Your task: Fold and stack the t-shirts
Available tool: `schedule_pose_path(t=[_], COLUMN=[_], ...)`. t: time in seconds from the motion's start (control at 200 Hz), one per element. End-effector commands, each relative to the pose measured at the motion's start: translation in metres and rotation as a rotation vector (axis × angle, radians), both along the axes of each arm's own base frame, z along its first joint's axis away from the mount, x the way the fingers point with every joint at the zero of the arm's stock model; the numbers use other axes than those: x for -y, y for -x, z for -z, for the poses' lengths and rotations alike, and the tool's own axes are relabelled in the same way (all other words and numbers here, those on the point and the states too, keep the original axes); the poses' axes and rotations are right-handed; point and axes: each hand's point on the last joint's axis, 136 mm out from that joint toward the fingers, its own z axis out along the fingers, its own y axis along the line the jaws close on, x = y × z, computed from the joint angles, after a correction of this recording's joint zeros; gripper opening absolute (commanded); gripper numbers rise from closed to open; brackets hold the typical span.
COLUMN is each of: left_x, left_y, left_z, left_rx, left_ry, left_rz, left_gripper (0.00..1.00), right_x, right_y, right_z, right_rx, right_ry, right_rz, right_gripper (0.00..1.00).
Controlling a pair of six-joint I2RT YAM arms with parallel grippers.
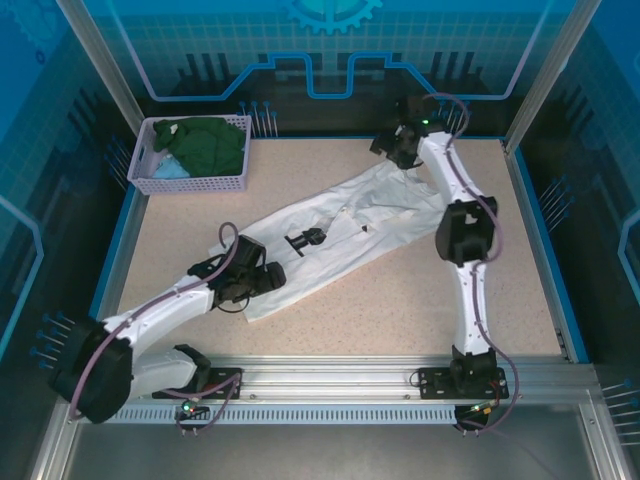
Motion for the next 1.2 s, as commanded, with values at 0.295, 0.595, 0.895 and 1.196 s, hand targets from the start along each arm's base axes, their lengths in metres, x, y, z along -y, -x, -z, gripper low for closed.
schedule_pose_path(t=[0.295,0.595,0.895,1.196], left_x=[0.027,0.061,0.121,0.192], left_y=[0.002,0.022,0.073,0.099], left_z=[0.030,0.054,0.060,0.008], left_rx=[-0.121,-0.213,-0.324,-0.380], left_ry=[0.006,0.032,0.124,0.308], left_rz=[0.108,0.135,0.224,0.461], left_gripper=[0.74,0.73,0.73,0.85], right_x=[0.072,0.096,0.122,0.115], right_y=[0.141,0.121,0.077,0.009], right_z=[0.112,0.175,0.188,0.173], right_rx=[-0.305,-0.442,-0.460,-0.371], right_ry=[-0.033,-0.034,-0.043,-0.101], right_rz=[0.164,0.204,0.242,0.149], right_gripper=[0.41,0.40,0.43,0.53])
